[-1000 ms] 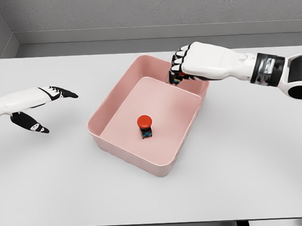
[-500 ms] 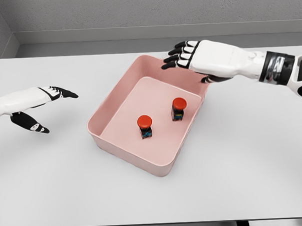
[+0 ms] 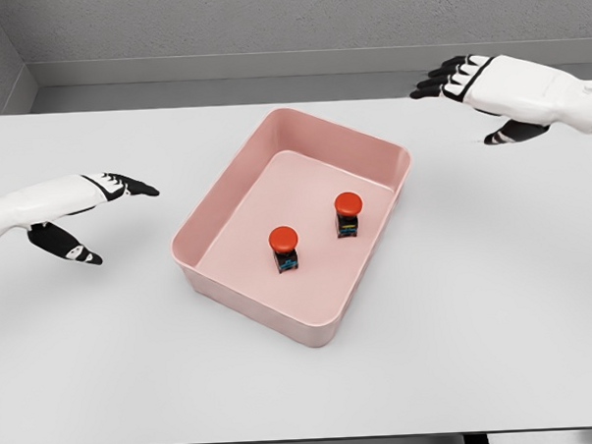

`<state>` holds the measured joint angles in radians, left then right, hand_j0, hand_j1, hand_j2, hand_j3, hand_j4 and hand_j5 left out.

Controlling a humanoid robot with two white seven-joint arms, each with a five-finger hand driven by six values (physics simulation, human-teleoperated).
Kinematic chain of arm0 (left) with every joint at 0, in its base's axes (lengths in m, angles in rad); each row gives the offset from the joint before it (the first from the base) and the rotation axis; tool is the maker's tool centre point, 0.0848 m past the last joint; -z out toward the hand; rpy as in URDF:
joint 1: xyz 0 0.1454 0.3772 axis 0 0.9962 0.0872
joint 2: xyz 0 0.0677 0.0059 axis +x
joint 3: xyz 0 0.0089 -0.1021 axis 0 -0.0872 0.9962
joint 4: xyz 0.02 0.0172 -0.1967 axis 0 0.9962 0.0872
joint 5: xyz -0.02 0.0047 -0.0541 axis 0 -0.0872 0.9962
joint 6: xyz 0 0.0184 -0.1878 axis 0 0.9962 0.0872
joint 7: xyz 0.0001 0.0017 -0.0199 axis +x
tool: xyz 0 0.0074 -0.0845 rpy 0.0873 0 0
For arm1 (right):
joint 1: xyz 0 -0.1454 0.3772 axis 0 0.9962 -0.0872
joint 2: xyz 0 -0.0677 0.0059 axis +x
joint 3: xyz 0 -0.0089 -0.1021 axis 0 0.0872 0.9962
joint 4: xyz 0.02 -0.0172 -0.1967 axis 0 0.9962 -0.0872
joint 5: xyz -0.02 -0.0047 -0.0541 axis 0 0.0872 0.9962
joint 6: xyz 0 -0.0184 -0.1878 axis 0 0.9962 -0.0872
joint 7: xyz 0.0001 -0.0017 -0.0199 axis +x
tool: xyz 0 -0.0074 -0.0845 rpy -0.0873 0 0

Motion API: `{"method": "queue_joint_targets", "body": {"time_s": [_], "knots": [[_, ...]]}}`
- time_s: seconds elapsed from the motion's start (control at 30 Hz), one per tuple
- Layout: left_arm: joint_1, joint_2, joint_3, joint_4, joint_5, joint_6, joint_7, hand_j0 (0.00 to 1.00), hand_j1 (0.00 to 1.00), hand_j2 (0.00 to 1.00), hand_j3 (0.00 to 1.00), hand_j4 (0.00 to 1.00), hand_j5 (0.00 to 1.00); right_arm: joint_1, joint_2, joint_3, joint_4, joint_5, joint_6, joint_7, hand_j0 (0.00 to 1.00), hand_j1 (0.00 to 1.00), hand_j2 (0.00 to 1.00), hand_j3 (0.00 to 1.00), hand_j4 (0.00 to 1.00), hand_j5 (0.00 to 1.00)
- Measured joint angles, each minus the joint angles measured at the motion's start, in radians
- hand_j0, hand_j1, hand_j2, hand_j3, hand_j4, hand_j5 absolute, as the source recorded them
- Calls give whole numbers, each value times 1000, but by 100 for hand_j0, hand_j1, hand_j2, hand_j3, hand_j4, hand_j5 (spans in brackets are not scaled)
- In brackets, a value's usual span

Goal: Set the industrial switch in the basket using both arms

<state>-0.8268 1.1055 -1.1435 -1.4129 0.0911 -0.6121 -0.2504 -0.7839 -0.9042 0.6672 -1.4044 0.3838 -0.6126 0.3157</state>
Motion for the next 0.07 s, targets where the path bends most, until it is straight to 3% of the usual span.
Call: {"method": "queue_joint_targets", "body": {"time_s": [0.07], "knots": [[0, 0, 0, 0, 0, 0, 0, 100, 100, 100, 100, 100, 100, 0, -5, 0, 6, 0, 0, 0, 100, 100, 100, 100, 100, 100]]}}
